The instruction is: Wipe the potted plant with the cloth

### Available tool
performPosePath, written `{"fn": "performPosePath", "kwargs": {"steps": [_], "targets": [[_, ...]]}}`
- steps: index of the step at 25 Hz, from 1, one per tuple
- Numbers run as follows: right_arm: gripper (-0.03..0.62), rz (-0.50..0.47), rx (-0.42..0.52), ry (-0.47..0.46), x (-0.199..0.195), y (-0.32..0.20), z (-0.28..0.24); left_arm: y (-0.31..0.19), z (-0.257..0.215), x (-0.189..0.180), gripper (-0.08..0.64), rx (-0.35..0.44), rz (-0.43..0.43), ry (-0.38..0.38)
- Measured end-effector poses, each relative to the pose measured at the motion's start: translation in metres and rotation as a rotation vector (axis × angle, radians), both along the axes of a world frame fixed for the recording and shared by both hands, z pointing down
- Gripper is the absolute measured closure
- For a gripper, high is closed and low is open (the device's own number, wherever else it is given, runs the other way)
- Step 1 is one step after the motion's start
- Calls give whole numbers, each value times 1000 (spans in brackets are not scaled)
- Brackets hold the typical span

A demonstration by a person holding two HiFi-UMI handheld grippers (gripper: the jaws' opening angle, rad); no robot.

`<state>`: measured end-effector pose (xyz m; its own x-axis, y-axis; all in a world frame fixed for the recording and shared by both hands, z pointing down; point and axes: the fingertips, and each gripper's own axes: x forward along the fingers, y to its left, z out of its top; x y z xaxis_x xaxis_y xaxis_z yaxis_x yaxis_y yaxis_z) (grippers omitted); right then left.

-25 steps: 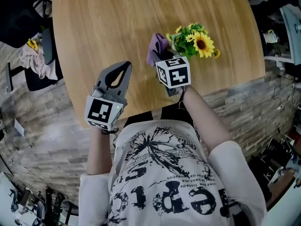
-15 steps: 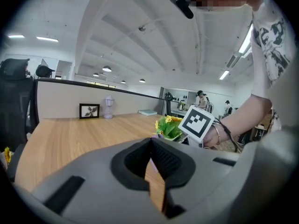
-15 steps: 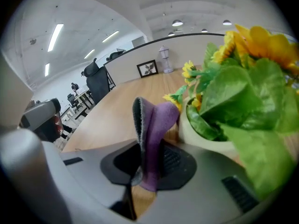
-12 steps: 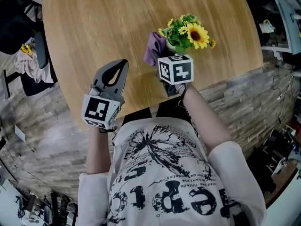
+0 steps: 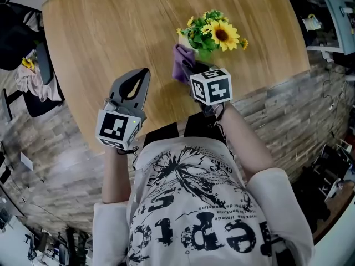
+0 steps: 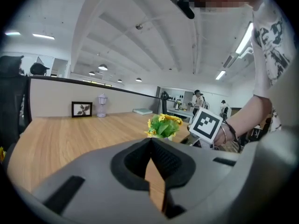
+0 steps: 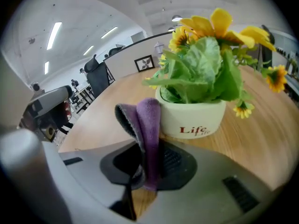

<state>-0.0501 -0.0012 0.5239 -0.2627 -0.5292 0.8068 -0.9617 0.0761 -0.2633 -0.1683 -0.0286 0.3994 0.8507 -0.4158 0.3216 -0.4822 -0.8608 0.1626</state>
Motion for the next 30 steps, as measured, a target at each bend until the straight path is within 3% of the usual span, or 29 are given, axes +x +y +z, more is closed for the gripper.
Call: {"fn": "performPosePath", "kwargs": {"steps": [12,17,23,26,30], "targets": [[506,-39,-40,80,42,44,-4,16,5,46,557,10,111,3],[509,43,-36,227,105,59,-17,18,10,69,557,-3,164,7],[511,172,-36,255,163,48,-15,2,26,93,495,-26,157,23],[511,187,-39,246,175,41,-10,-2,44,108,379,-45,174,1],[511,188,-29,230,185,31,-8,-5,62,131,132,-38,256,-32]]}}
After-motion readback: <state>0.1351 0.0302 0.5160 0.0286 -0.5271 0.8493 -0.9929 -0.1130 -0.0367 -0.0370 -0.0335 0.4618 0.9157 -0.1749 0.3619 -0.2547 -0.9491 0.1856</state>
